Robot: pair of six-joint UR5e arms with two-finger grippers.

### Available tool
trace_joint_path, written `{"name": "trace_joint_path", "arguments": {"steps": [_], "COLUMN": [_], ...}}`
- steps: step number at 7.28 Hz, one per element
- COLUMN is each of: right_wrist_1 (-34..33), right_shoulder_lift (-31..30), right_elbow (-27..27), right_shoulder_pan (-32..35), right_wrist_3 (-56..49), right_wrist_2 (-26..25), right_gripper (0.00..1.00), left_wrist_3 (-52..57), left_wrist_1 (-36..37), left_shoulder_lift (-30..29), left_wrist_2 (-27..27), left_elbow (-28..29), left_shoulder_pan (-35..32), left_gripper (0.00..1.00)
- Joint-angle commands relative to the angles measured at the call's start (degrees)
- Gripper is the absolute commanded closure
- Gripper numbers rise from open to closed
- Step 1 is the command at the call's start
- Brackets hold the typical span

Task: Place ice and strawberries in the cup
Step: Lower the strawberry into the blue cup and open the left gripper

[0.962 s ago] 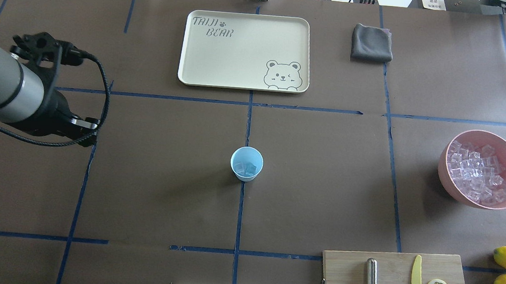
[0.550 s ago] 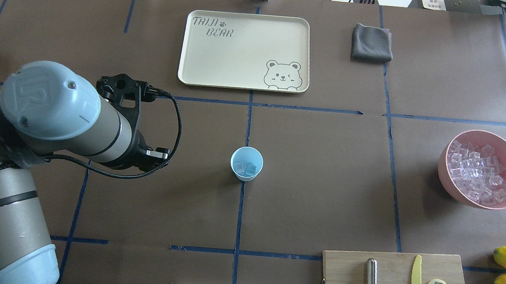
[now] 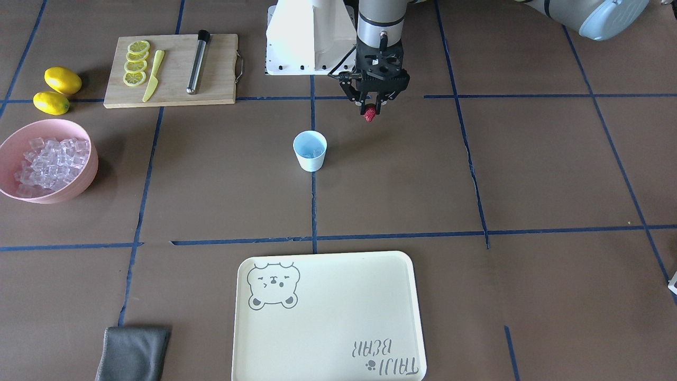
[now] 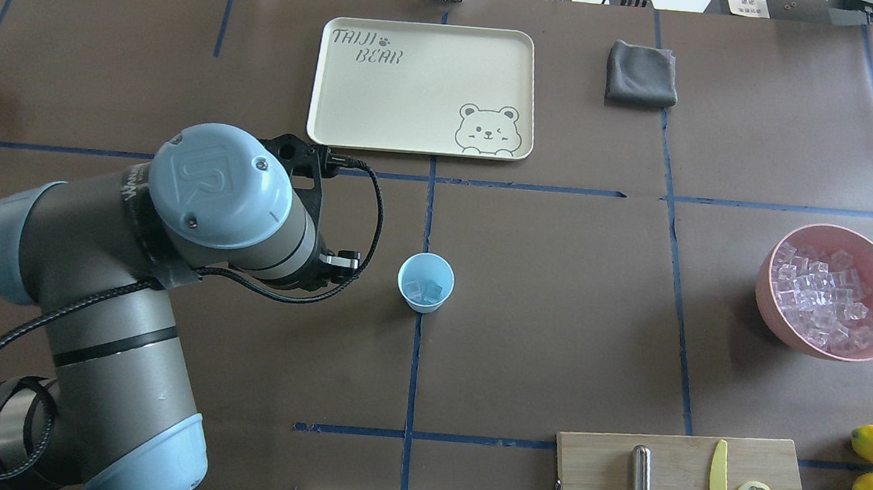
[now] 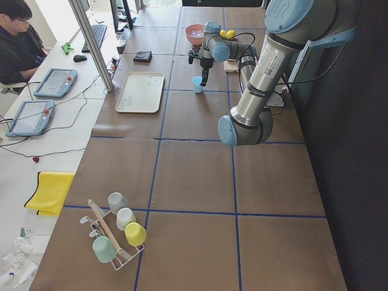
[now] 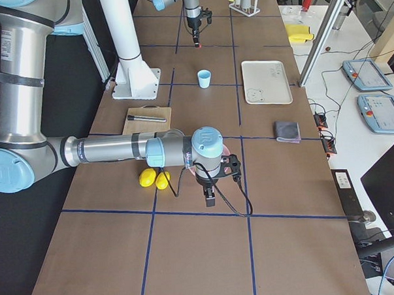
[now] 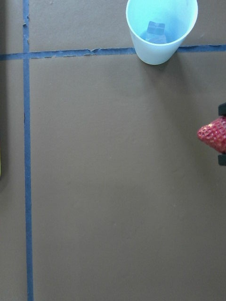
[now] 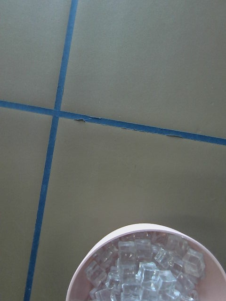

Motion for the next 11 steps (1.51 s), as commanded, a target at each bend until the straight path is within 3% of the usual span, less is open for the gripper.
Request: {"name": "trace_joint_path", "arguments": {"steps": [1, 5, 9, 10, 11], "right_wrist_1": [0.0, 0.0, -0.1, -0.1, -0.1], "right_shoulder_lift": [0.3, 0.7, 0.8, 0.8, 0.8], "right_elbow": [-0.1, -0.4, -0.4, -0.4, -0.5], "right_shoulder_pan": [0.0, 0.0, 0.0, 0.0, 0.0], "right_wrist_3": [0.0, 0.0, 0.0, 0.0, 0.0], "right_wrist_2": [0.0, -0.1, -0.1, -0.1, -0.1], "right_gripper": [0.00, 0.00, 0.00, 0.00, 0.00], "left_wrist_3": [-1.2, -2.8, -4.6, -4.6, -4.1], "left_wrist_1": [-0.1, -0.6, -5.3, -5.4, -5.4], "left_shoulder_lift": [-5.9, -11.7, -13.7, -13.8, -13.7], "left_wrist_2": [0.6, 0.6, 0.6, 0.6, 0.5], "left_elbow": [7.0, 14.3, 19.7, 19.7, 19.6], "left_shoulder_pan": [0.2, 2.0, 2.5, 2.4, 2.5], "left_gripper": [1.00, 1.00, 1.00, 0.93, 0.37]}}
